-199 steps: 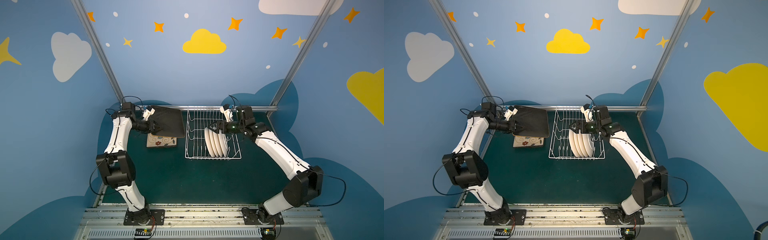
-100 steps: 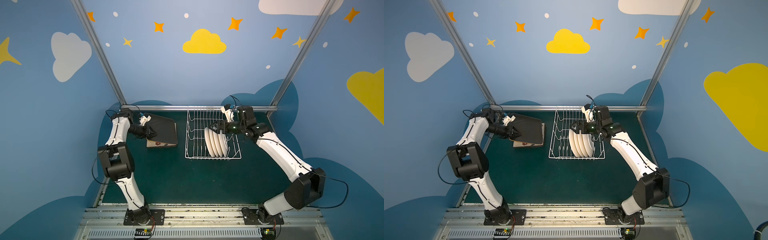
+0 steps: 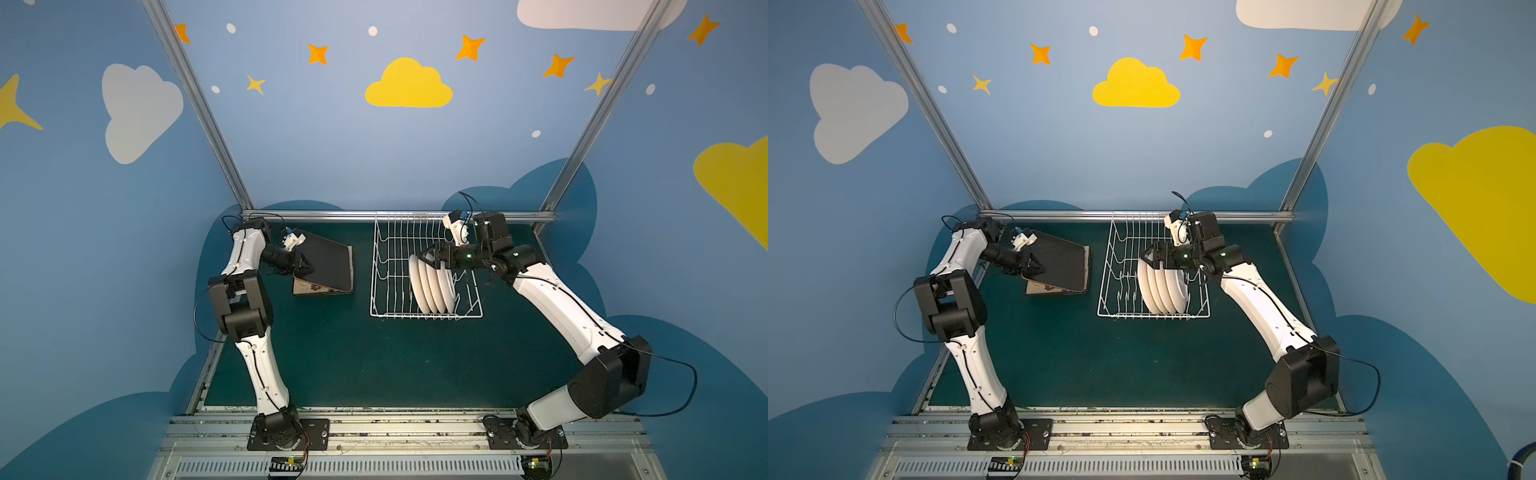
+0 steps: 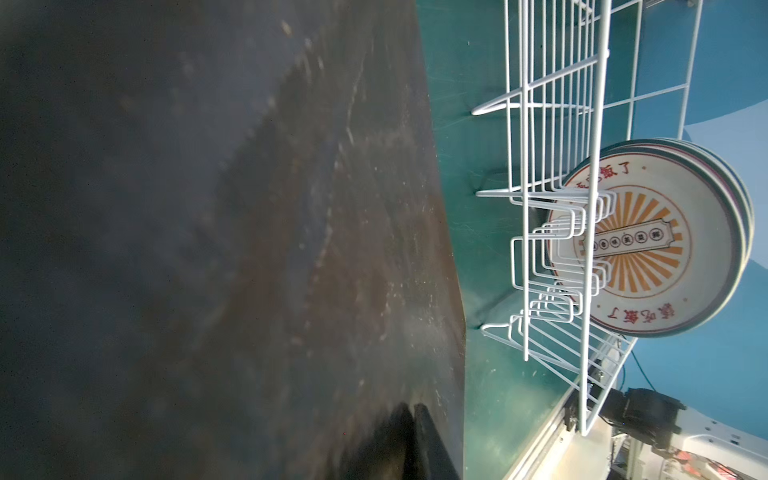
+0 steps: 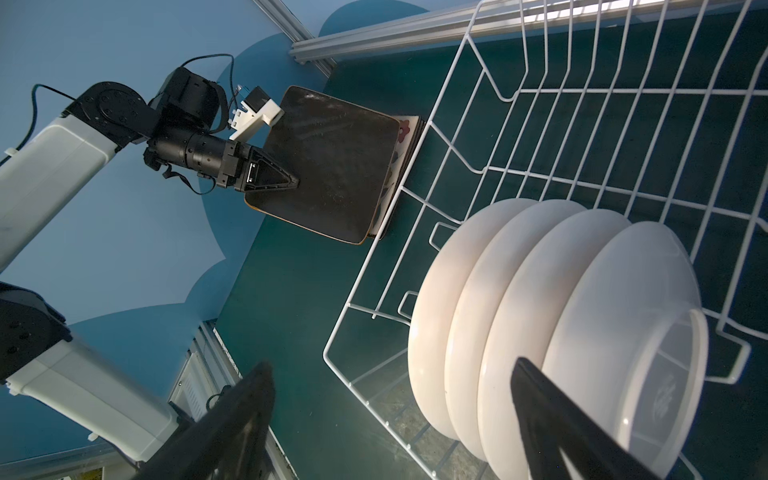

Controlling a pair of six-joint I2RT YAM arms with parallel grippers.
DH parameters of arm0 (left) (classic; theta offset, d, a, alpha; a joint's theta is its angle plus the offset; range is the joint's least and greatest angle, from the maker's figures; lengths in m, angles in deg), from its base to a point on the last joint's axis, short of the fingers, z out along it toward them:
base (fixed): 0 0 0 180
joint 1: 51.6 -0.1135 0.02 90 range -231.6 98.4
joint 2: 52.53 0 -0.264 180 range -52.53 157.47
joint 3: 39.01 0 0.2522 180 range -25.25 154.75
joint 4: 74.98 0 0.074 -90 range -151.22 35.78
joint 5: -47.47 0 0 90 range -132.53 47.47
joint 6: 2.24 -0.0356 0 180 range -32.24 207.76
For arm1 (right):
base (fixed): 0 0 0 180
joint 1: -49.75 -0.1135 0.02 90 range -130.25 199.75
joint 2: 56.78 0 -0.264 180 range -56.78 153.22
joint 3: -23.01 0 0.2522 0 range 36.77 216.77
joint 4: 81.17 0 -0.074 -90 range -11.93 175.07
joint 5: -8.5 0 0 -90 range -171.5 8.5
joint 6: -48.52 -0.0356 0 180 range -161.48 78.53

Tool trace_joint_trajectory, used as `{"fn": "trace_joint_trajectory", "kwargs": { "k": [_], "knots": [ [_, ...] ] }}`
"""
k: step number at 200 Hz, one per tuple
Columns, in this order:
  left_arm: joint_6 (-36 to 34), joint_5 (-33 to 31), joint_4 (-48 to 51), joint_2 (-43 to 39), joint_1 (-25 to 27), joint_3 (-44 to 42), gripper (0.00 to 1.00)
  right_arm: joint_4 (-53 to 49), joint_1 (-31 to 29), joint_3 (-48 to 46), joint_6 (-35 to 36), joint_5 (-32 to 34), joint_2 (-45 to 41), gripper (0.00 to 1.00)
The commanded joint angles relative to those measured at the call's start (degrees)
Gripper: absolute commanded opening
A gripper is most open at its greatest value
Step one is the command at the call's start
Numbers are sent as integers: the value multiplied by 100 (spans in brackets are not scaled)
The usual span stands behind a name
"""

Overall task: Unload the plates from the dish rack
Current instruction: 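Set the dark plate on the flower plates with left gripper while right nears rack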

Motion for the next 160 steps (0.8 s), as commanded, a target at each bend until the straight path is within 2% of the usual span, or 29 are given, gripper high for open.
{"fn": "trace_joint_trajectory", "kwargs": {
  "k": [1,56,92,134,160],
  "knots": [
    [-312,592,153,64,-43,440,3,-119,-44,300,-29,67,-62,89],
    [-525,858,358,585,-45,752,3,-146,-122,387,-45,66,40,89],
    [-508,777,286,698,-66,757,3,-149,-147,395,-40,62,76,89],
    [-447,465,299,870,-88,823,23,-178,-168,368,-43,55,94,89],
    [-328,304,232,936,-105,812,30,-172,-179,372,-52,54,111,89]
  ]
}}
